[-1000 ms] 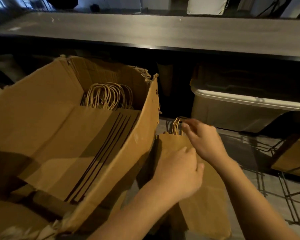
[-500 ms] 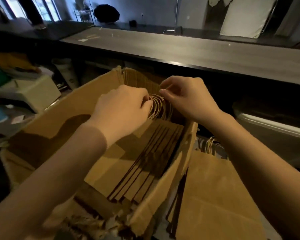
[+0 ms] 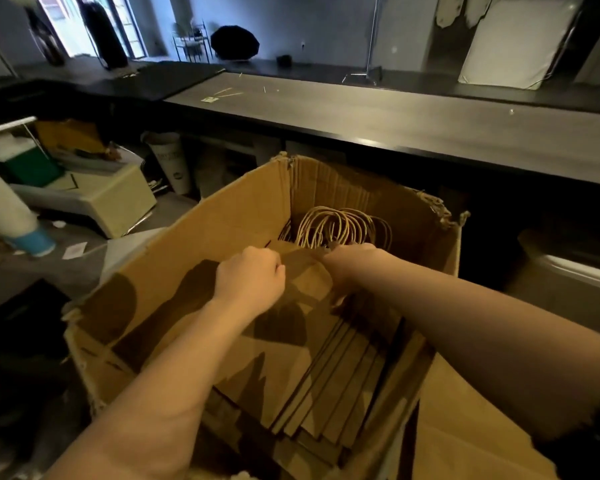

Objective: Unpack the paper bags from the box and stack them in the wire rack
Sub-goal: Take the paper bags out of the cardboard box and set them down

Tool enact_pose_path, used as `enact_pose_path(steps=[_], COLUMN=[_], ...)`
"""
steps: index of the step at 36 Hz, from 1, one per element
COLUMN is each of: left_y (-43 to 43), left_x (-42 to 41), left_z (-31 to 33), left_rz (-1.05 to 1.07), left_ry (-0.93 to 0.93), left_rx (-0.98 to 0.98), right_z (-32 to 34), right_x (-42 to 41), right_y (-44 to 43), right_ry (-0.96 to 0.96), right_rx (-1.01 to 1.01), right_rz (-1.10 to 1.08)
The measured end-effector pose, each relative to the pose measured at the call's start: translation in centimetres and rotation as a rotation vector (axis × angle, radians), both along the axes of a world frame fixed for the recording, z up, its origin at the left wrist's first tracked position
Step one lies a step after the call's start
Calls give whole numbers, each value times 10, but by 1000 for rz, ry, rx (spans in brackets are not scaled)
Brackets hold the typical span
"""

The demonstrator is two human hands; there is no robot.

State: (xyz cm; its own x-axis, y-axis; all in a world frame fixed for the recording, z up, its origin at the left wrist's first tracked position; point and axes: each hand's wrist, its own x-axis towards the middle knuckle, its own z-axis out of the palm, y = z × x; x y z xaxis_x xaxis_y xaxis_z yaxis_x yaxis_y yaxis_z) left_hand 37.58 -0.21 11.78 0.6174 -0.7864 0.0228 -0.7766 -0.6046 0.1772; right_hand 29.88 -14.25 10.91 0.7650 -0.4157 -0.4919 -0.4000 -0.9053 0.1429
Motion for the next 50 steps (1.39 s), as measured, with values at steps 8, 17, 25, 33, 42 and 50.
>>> enact_pose_path(steps=[8,17,25,33,42,50], left_y=[1,-3,-5,0,2,8], left_x=[6,12,12,13,19,24], left_z=[-3,3,1,-3,-9,-9], left_rz=[-22,-2,10,35,134,267], left_ry=[3,-89,-108,-63,65,194], left_rx=[65,47,66,102,116,-121], right_z=[-14,-22,-21,-18,11,49], right_x=[18,19,12,12,7,-12], right_y=[-2,3,9,10,11,6], right_ry=[-8,-84,-105,-431,-764,-984], right_rx=[-16,-55,-2,34,24,95], right_rz=[-20,-8,-5,-49,8,207])
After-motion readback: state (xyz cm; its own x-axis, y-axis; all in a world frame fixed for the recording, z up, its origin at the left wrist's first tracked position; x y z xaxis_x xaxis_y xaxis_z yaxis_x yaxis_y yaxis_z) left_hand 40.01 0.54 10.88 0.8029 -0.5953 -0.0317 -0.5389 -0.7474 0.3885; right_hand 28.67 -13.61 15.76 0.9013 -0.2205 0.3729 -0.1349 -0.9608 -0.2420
